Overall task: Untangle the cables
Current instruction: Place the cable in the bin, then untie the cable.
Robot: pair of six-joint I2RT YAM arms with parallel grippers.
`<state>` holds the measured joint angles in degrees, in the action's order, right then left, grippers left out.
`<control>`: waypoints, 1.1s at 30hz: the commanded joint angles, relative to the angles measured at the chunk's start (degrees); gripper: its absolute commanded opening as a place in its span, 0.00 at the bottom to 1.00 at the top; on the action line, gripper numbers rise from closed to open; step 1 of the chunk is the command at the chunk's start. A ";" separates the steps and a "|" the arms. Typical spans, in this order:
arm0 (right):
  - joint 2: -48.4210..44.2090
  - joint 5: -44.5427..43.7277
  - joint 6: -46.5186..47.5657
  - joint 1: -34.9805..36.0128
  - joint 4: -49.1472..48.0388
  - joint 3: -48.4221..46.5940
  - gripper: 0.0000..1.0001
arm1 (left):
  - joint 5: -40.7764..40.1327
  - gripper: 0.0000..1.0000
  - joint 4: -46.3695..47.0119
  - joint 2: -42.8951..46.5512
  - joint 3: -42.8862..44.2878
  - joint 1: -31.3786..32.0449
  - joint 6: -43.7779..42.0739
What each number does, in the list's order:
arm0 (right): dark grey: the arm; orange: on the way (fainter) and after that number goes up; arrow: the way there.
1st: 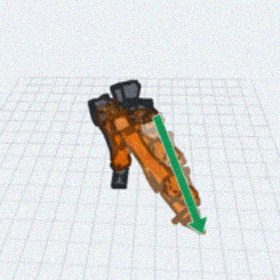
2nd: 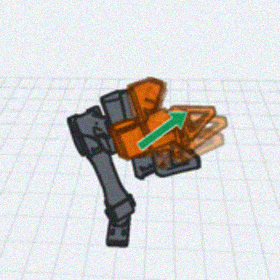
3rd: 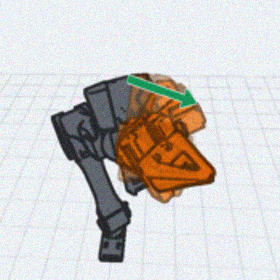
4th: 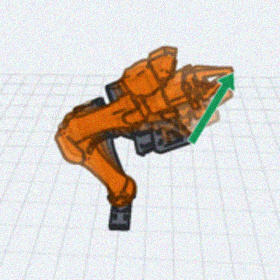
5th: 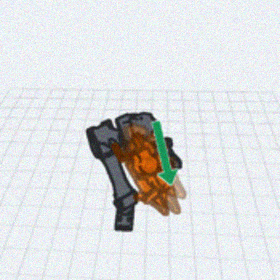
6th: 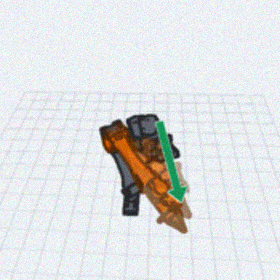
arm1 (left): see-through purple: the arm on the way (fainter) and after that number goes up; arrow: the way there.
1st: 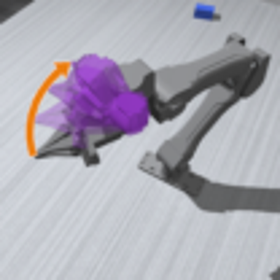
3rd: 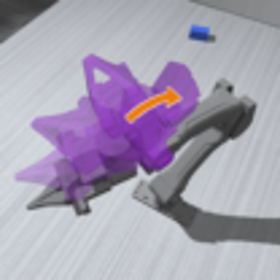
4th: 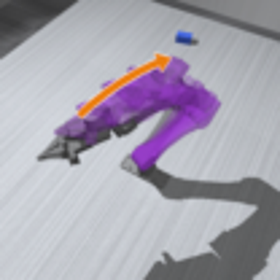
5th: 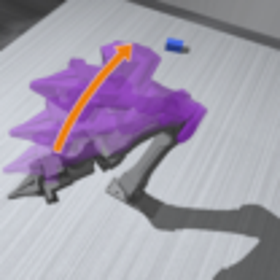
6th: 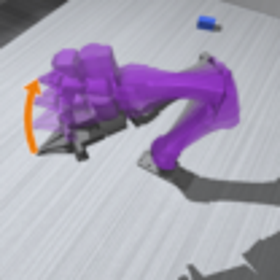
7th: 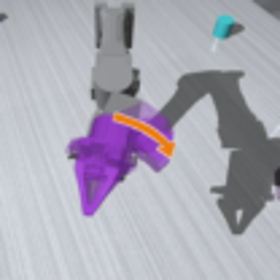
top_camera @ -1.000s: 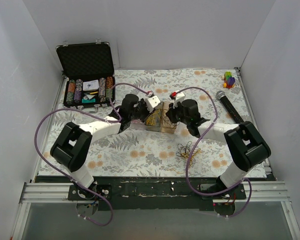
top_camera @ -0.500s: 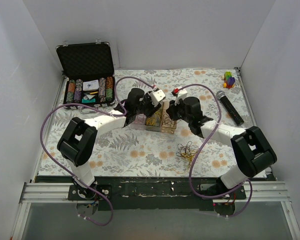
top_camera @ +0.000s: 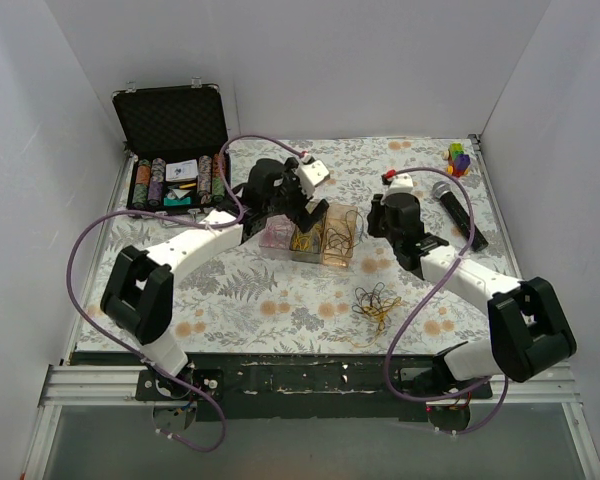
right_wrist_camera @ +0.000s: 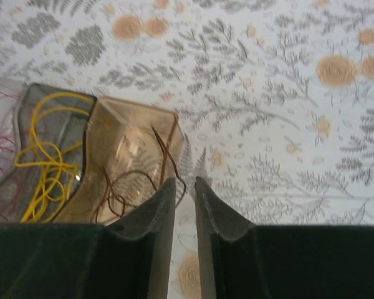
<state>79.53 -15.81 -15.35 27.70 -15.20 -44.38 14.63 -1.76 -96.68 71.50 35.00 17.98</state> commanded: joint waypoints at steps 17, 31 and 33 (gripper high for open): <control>-26.35 -5.89 -13.56 -0.28 28.65 10.63 0.37 | 18.25 0.98 9.47 -0.15 -12.10 19.75 -2.52; -29.69 -4.05 -11.45 -2.39 28.65 10.89 0.37 | 23.15 0.85 10.55 -13.62 0.92 20.45 7.25; -30.04 -3.52 -11.28 -2.83 28.47 10.89 0.37 | 24.47 0.85 9.33 -14.41 1.27 20.54 6.90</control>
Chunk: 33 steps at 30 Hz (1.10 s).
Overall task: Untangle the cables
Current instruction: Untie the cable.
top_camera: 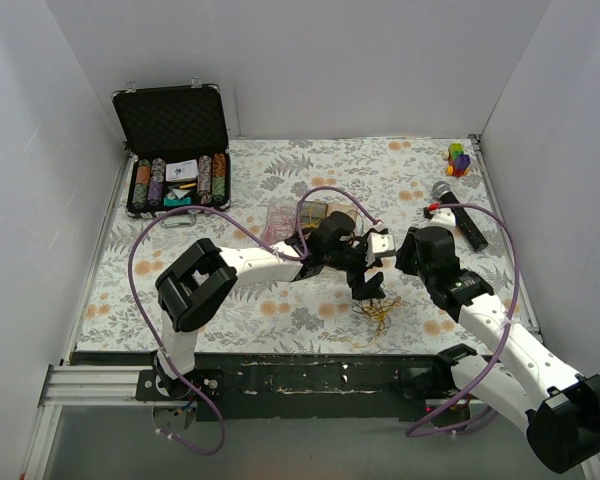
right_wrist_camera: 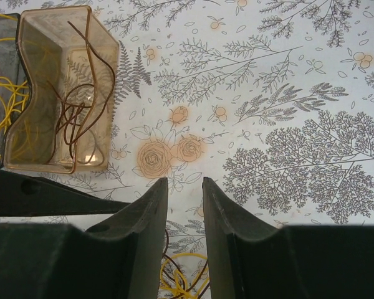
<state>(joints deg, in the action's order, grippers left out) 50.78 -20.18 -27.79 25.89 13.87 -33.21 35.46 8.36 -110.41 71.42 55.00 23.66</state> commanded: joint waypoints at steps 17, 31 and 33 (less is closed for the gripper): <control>-2.01 3.22 0.99 -2.86 -1.56 1.13 0.36 | 3.12 0.11 -7.30 -3.76 5.49 0.72 0.95; -5.08 8.75 -0.16 -2.78 -4.20 3.77 0.36 | -6.54 0.00 -14.60 9.59 5.22 0.72 -2.13; -5.34 10.68 -0.51 -2.86 -5.16 4.38 0.36 | -7.68 0.00 -15.13 12.40 5.05 0.72 -1.78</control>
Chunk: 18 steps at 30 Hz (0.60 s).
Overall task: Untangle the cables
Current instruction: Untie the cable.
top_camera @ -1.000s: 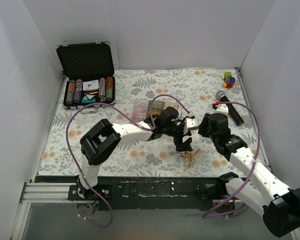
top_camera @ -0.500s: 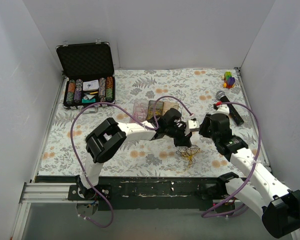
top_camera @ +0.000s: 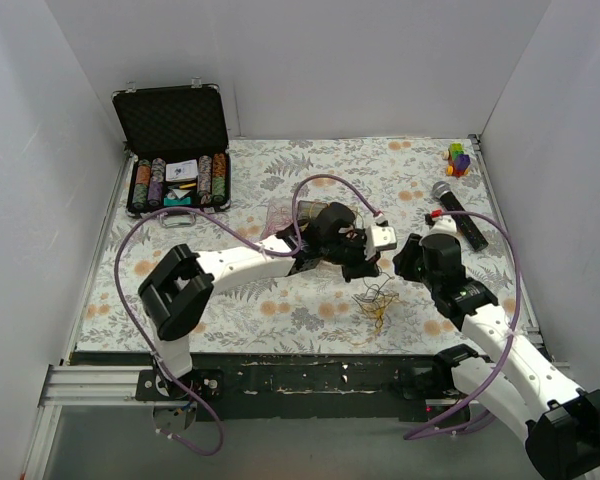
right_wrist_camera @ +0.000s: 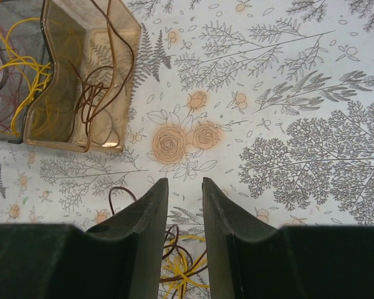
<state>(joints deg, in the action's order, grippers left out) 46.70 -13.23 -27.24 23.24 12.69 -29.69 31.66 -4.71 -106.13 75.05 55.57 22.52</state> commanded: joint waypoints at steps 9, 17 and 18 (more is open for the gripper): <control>-1.17 10.94 -2.38 -0.22 -8.38 3.94 0.36 | -7.22 0.00 1.28 21.30 -6.66 0.15 3.32; -2.92 19.03 0.70 -0.22 -16.02 6.40 0.36 | -7.40 0.00 0.93 24.21 -7.72 0.15 4.02; -3.19 19.73 0.96 -0.22 -16.29 6.31 0.36 | -7.23 0.00 0.93 24.39 -7.90 0.15 3.76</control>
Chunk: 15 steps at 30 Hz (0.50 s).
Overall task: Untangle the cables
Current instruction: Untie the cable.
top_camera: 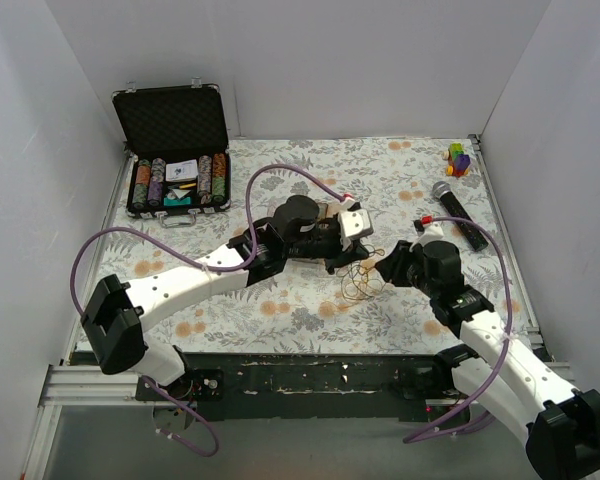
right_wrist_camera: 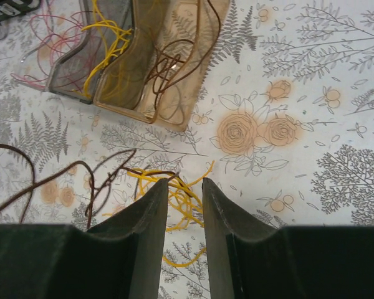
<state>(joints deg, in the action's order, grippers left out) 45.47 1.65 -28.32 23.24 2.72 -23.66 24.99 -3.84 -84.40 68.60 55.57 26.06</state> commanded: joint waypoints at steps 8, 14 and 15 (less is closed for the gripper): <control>2.51 7.32 1.07 0.05 -5.89 0.54 0.47 | -1.00 0.00 -0.03 3.10 0.83 0.15 -1.98; 2.43 6.53 0.46 0.31 -7.20 4.58 0.47 | -1.79 0.00 -4.85 3.45 6.72 0.15 -7.34; 2.60 6.44 0.45 0.40 -7.46 4.94 0.47 | -1.36 0.00 -5.74 3.71 7.42 0.15 -8.13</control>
<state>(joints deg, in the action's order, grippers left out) 48.23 7.70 -27.70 23.27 -1.98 -20.64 23.81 -6.70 -84.40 70.85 55.57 22.24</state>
